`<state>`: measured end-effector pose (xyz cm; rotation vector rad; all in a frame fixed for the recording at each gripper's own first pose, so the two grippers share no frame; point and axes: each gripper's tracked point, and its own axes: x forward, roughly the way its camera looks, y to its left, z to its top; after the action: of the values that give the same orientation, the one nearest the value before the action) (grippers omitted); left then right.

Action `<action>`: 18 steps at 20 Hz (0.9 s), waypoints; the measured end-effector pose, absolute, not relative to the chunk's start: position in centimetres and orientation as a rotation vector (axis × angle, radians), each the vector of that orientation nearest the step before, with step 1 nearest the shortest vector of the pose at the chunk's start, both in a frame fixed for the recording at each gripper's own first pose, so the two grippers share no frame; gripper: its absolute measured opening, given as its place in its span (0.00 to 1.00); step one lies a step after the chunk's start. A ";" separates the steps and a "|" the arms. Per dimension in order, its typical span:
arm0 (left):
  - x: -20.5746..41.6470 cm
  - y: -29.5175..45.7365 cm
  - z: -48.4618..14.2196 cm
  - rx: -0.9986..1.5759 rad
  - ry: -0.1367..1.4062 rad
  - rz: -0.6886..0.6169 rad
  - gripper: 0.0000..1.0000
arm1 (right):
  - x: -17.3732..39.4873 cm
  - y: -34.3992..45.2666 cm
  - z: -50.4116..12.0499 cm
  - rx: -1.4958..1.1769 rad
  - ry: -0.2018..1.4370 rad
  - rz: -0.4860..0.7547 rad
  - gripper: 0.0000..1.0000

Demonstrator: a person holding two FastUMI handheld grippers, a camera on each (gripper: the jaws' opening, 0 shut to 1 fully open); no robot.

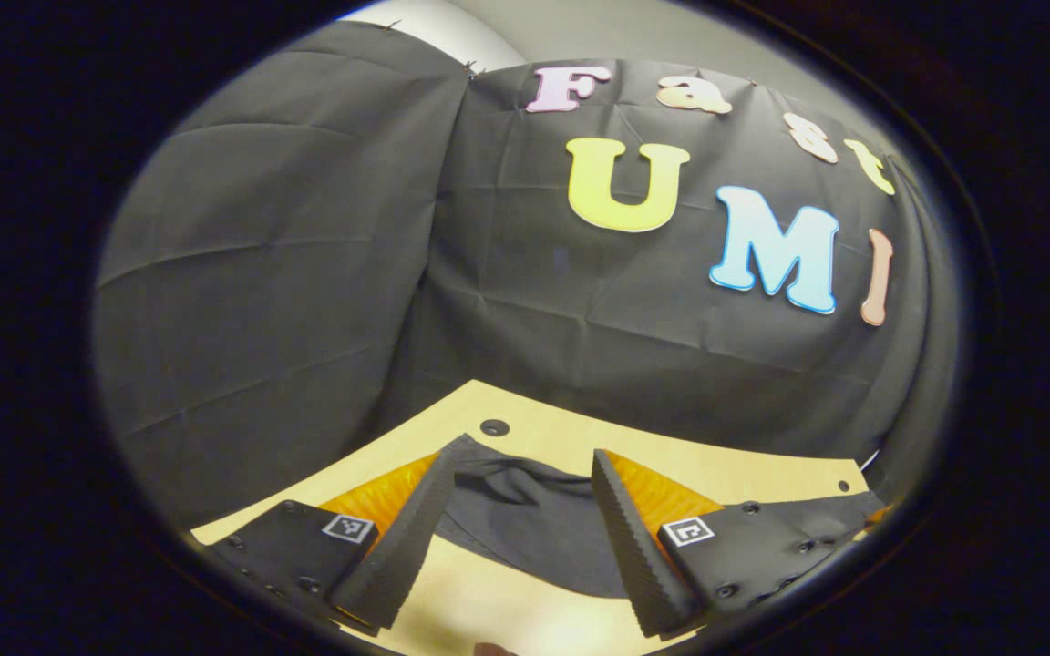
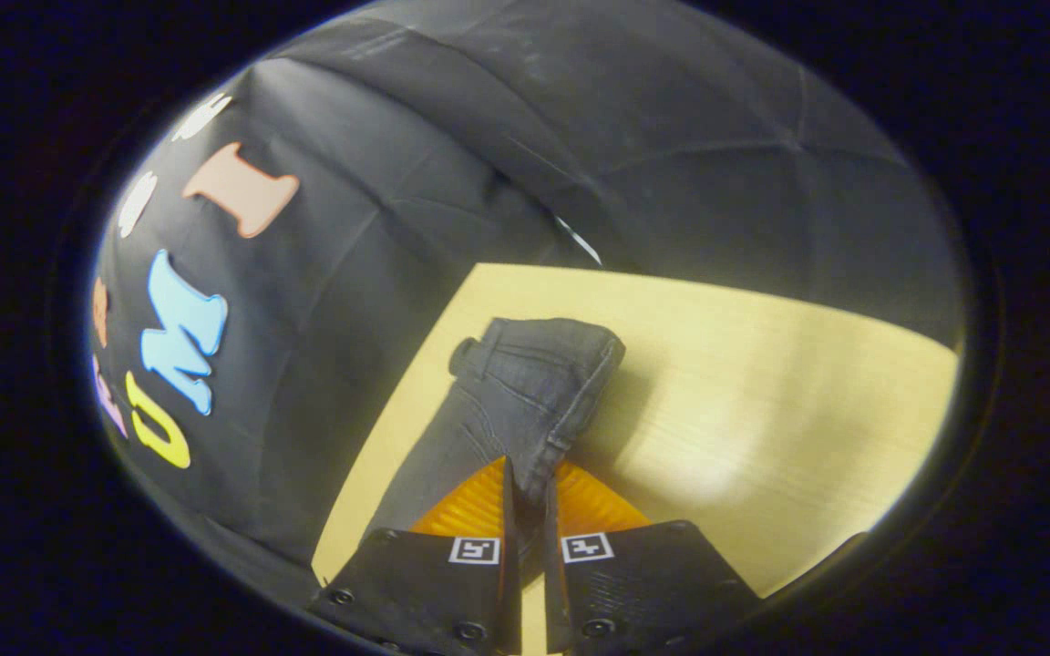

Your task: Grasp the waist and the cuffs of the jeans and fold them to make the two legs overlap; first hold the waist and fold one-third of the jeans toward the cuffs, then hold the cuffs and fold the remaining one-third in the same direction to finish folding.

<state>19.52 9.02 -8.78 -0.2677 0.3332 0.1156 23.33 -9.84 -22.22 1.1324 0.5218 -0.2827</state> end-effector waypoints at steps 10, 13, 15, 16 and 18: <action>17.9 5.4 -6.9 -0.277 0.318 0.030 0.99 | 18.8 -8.5 -9.5 0.810 0.225 -0.177 0.09; 17.5 5.2 -6.8 -0.291 0.317 0.013 0.99 | 18.9 -4.3 -5.2 0.609 0.166 -0.095 0.09; 16.8 5.1 -6.3 -0.302 0.307 0.005 0.99 | 19.2 -0.9 -2.2 0.484 0.113 -0.052 0.09; 16.6 5.1 -5.9 -0.308 0.298 0.001 0.99 | 19.5 0.5 -1.1 0.427 0.094 -0.028 0.14; 16.0 5.3 -5.4 -0.315 0.284 -0.008 0.99 | 18.7 3.7 -0.7 0.343 0.089 0.019 0.08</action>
<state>16.03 5.32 -5.36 -0.3146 0.2842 -0.0085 18.72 3.75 -0.71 0.3430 0.0886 0.0189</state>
